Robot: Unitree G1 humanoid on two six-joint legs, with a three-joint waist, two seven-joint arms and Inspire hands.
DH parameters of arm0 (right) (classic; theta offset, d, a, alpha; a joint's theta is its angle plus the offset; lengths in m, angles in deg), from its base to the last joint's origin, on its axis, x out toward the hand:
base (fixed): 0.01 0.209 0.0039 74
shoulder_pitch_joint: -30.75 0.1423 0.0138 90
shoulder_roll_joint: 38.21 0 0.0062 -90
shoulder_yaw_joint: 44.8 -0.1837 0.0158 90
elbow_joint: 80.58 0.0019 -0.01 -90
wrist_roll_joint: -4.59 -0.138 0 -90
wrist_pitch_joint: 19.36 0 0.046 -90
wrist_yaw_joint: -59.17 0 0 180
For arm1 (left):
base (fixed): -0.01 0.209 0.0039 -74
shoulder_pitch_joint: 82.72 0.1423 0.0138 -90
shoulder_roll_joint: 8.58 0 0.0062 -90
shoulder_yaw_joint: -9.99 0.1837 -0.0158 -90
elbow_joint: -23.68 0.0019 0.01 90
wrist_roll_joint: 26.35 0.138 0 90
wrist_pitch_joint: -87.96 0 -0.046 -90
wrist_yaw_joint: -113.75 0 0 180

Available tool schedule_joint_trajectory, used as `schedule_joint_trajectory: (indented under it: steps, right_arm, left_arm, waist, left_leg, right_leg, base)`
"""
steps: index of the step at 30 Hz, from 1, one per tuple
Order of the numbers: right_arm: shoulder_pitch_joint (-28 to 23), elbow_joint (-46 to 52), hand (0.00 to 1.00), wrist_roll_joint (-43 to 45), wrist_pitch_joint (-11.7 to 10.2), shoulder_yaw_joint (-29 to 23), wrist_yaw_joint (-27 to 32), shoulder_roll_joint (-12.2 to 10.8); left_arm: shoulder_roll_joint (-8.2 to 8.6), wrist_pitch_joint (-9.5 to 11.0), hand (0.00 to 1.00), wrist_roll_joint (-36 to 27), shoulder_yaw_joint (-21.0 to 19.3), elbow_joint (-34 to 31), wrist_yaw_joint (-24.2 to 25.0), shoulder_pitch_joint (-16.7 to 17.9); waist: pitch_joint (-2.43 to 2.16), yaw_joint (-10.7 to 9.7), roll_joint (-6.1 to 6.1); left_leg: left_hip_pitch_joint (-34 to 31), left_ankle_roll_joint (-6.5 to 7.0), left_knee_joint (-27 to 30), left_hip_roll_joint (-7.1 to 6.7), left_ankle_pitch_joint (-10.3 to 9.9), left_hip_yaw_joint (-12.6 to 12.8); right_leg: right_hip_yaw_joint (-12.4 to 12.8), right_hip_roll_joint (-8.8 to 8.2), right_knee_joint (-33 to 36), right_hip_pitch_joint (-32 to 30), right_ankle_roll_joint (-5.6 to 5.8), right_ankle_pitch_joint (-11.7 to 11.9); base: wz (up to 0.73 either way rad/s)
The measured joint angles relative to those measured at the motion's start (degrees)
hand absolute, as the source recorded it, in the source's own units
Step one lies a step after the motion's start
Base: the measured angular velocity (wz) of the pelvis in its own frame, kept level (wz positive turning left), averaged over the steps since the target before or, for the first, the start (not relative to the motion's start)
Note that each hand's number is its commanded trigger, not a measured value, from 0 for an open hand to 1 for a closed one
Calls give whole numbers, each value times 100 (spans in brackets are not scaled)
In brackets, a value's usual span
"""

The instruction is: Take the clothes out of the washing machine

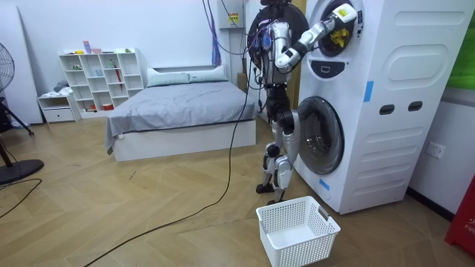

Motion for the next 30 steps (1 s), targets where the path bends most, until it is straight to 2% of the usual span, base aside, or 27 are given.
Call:
schedule_joint_trajectory:
  steps: [7,11,15,16,17,18,20,23,26,30]
  right_arm:
    - [-435,-292,100,42,11,-183,256,-3]
    - [-767,-597,100,294,9,-490,453,-16]
    - [-1003,-755,100,414,33,-547,635,-18]
    - [-1017,-861,100,436,33,-546,661,-18]
    - [-1018,-964,100,518,36,-554,749,-17]
    - [-1015,-1047,100,519,36,-556,861,-17]
    - [-1015,-1151,100,506,66,-580,987,-16]
    - [-997,-1251,100,505,93,-590,1091,-16]
    - [-997,-1335,100,511,210,-588,1109,-16]
    - [-997,-1356,100,515,313,-580,1023,-17]
  left_arm:
    - [-167,-25,0,0,-62,142,-7,75]
    - [-190,-13,0,-3,-52,178,19,20]
    - [-223,-18,0,-5,-8,169,90,-129]
    - [-244,-15,0,-5,89,170,96,-188]
    - [-251,-107,0,-21,81,223,94,-244]
    - [-277,-149,0,-84,94,305,102,-307]
    - [-311,-192,0,-101,208,339,112,-298]
    - [-364,-267,0,-216,301,372,122,-301]
    - [-434,-385,0,-324,485,415,136,-338]
    - [-442,-420,0,-475,601,440,233,-336]
  waist:
    - [4,-170,11]
    - [18,-351,96]
    - [42,-448,208]
    - [44,-540,233]
    - [44,-615,232]
    - [65,-684,242]
    - [131,-788,260]
    - [134,-850,280]
    - [133,-882,287]
    - [138,-954,354]
  left_leg:
    - [58,-102,2,157,-102,396]
    - [79,-158,-2,222,-162,658]
    - [83,-209,0,292,-235,940]
    - [91,-220,-4,296,-250,991]
    - [90,-222,-22,301,-251,1058]
    - [59,-224,-28,309,-257,1121]
    - [25,-221,-28,317,-277,1198]
    - [-112,-217,-27,338,-280,1322]
    - [-188,-217,-20,352,-280,1406]
    - [-240,-216,-8,371,-280,1643]
  right_leg:
    - [278,160,10,-81,-88,56]
    - [489,267,8,-113,-134,92]
    - [651,362,17,-200,-168,115]
    - [687,382,21,-213,-169,116]
    - [731,396,28,-243,-169,116]
    - [797,412,32,-290,-170,122]
    - [863,430,42,-354,-164,129]
    - [1003,455,101,-568,-149,138]
    - [1045,458,115,-663,-140,144]
    - [1079,458,133,-739,-134,147]
  base:
    - [-32]
    - [-33]
    - [-40]
    - [-26]
    - [-30]
    - [-26]
    - [-22]
    - [-20]
    - [-10]
    - [-4]
